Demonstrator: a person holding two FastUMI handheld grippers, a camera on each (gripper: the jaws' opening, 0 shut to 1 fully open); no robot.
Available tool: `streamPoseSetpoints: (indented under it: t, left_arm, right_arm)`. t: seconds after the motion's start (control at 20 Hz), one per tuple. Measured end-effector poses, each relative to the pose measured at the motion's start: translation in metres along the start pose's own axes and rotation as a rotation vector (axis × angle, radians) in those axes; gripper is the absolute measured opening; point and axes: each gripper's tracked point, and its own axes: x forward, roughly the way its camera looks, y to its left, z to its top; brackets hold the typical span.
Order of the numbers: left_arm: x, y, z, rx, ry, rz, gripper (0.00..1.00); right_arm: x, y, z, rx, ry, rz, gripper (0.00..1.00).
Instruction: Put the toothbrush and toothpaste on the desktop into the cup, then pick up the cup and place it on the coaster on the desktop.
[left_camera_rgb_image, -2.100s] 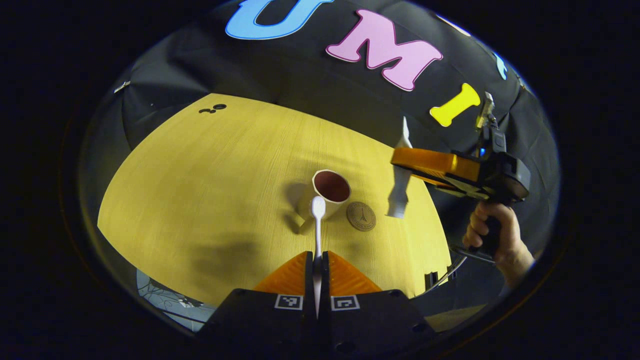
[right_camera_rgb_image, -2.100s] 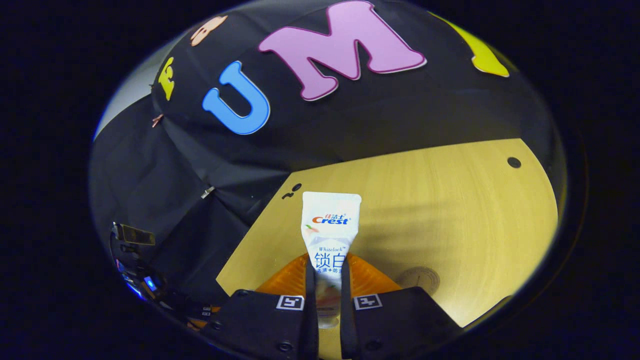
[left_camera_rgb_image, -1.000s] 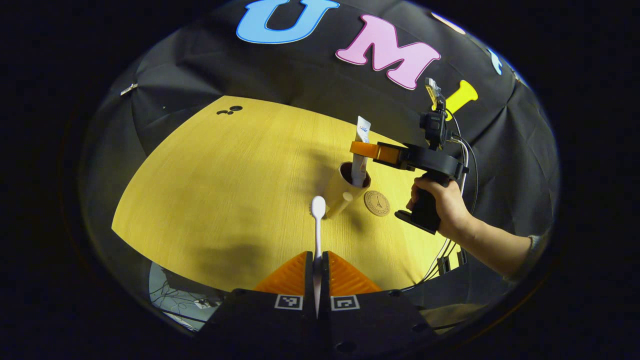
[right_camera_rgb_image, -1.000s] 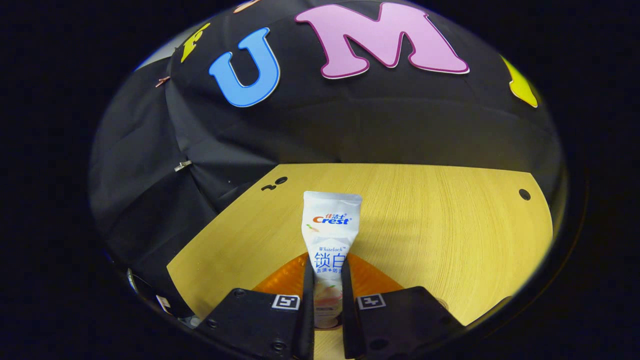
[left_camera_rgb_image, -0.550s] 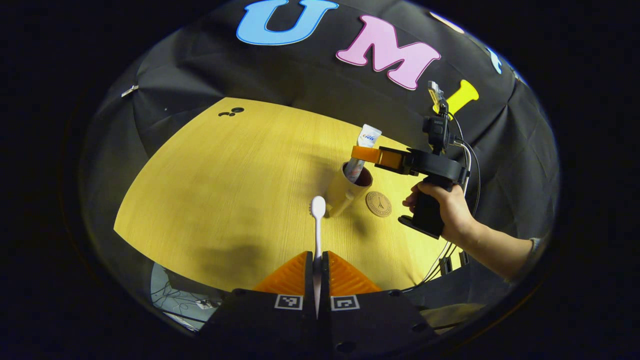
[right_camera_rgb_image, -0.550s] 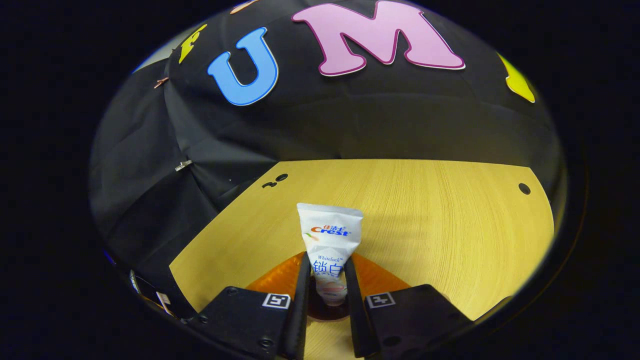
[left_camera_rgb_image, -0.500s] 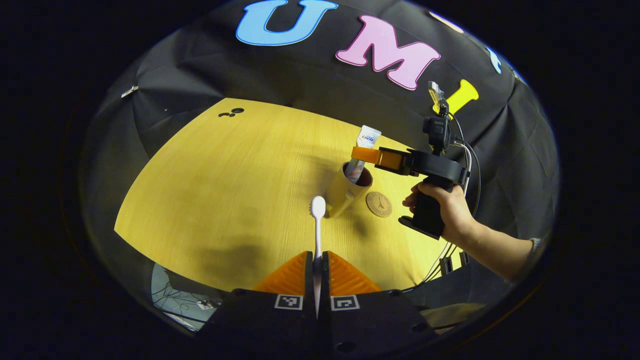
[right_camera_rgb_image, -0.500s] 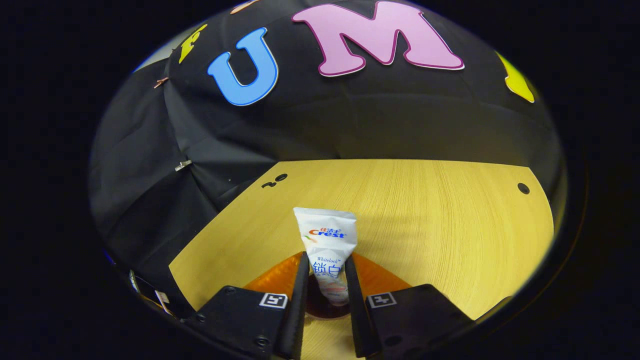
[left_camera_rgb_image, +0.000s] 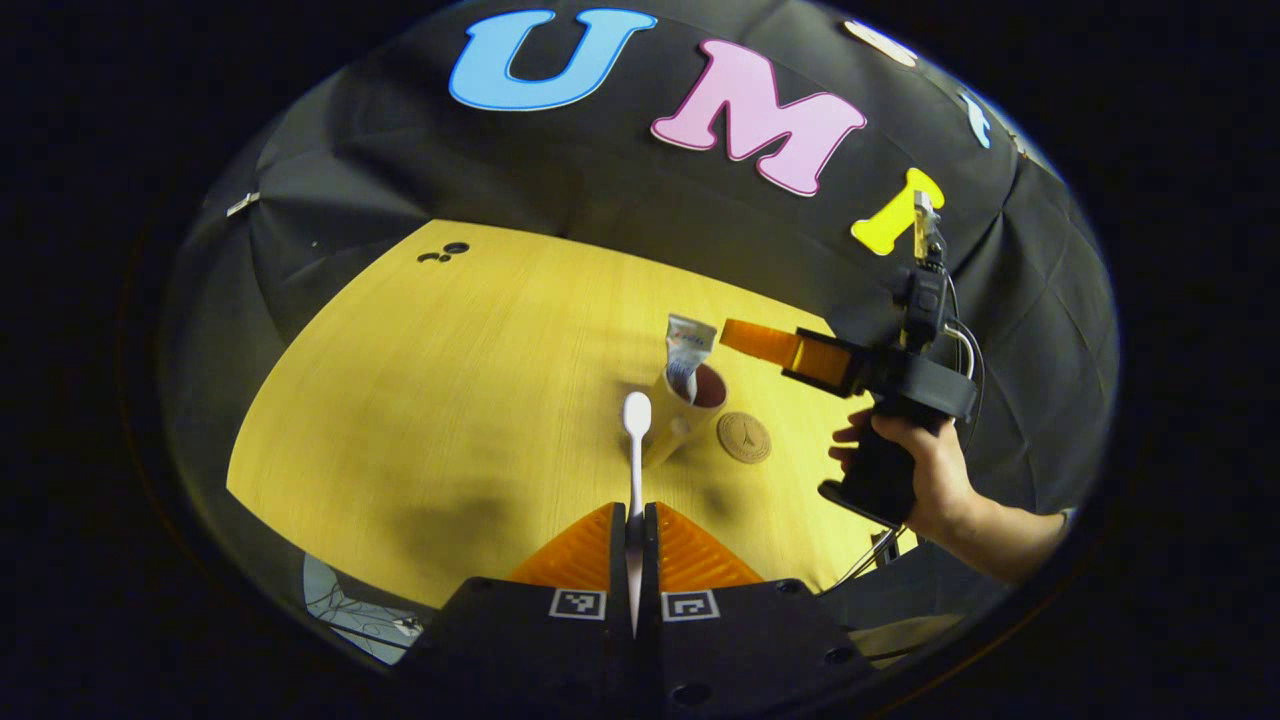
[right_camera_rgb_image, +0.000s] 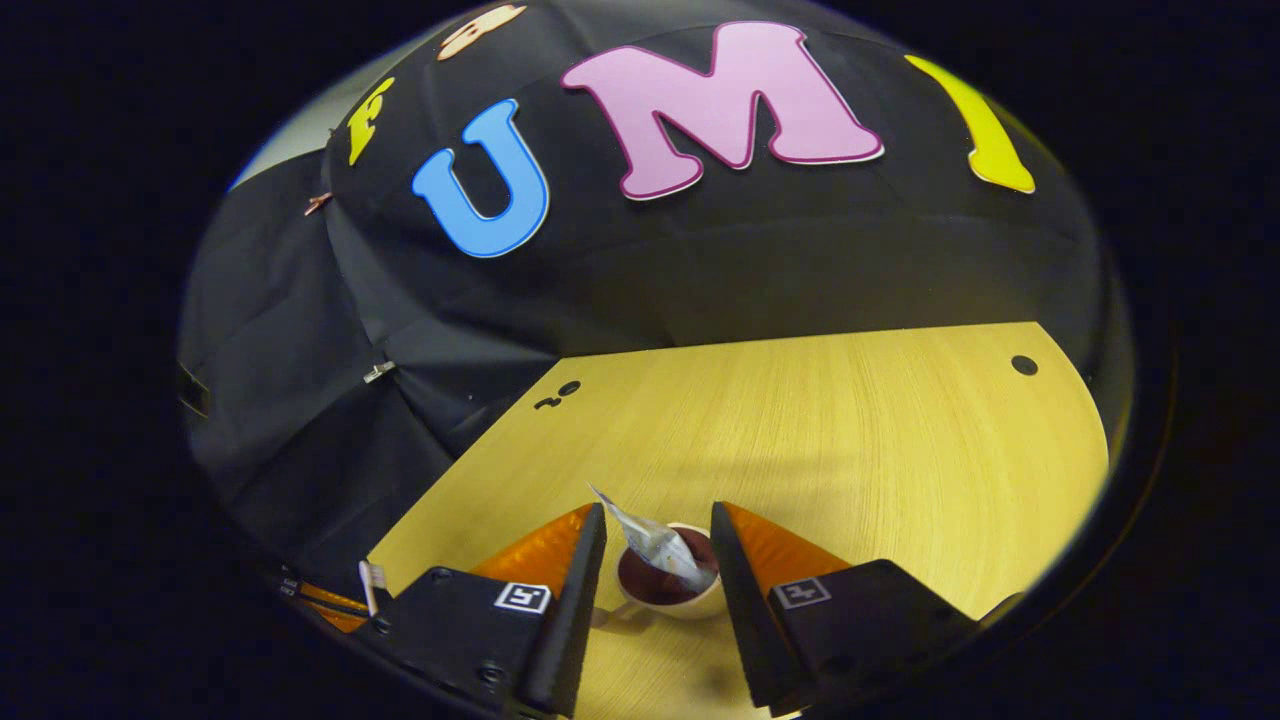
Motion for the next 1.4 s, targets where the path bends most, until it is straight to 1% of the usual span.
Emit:
streamPoseSetpoints:
  t: [0.1, 0.15, 0.2, 0.45, 0.5, 0.55, 0.65, 0.75, 0.95, 1.1, 1.2, 1.3, 1.4]
  left_arm:
    - [0.012, -0.013, 0.02, 0.024, -0.032, -0.034, 0.06]
    - [0.02, -0.02, 0.03, 0.034, -0.049, -0.055, 0.06]
    - [0.027, -0.028, 0.04, 0.042, -0.068, -0.076, 0.06]
    - [0.063, -0.061, 0.087, 0.044, -0.199, -0.171, 0.06]
    - [0.068, -0.068, 0.097, 0.049, -0.233, -0.19, 0.01]
    - [0.076, -0.076, 0.106, 0.062, -0.262, -0.214, 0.06]
    - [0.091, -0.09, 0.12, 0.104, -0.293, -0.264, 0.06]
    - [0.105, -0.095, 0.13, 0.139, -0.308, -0.283, 0.06]
    - [0.142, -0.095, 0.147, 0.218, -0.318, -0.255, 0.06]
    - [0.161, -0.097, 0.148, 0.246, -0.31, -0.248, 0.06]
    - [0.169, -0.097, 0.147, 0.274, -0.331, -0.229, 0.06]
    - [0.178, -0.093, 0.147, 0.32, -0.356, -0.193, 0.06]
    - [0.184, -0.094, 0.139, 0.352, -0.362, -0.196, 0.06]
  right_arm:
    - [-0.021, -0.012, 0.001, 0.022, 0.0, -0.028, 0.67]
    - [-0.032, -0.019, -0.001, 0.034, 0.003, -0.039, 0.51]
    - [-0.043, -0.025, -0.005, 0.048, 0.01, -0.053, 0.67]
    - [-0.099, -0.063, -0.033, 0.098, 0.054, -0.121, 0.67]
    - [-0.111, -0.071, -0.039, 0.1, 0.064, -0.137, 0.67]
    - [-0.121, -0.08, -0.045, 0.106, 0.073, -0.151, 0.67]
    - [-0.14, -0.097, -0.056, 0.127, 0.092, -0.179, 0.67]
    - [-0.156, -0.111, -0.064, 0.151, 0.1, -0.205, 0.67]
    - [-0.179, -0.134, -0.074, 0.191, 0.1, -0.255, 0.67]
    - [-0.191, -0.144, -0.077, 0.209, 0.098, -0.274, 0.67]
    - [-0.196, -0.151, -0.077, 0.217, 0.091, -0.286, 0.67]
    - [-0.204, -0.159, -0.079, 0.22, 0.084, -0.314, 0.67]
    - [-0.213, -0.165, -0.081, 0.224, 0.081, -0.34, 0.67]
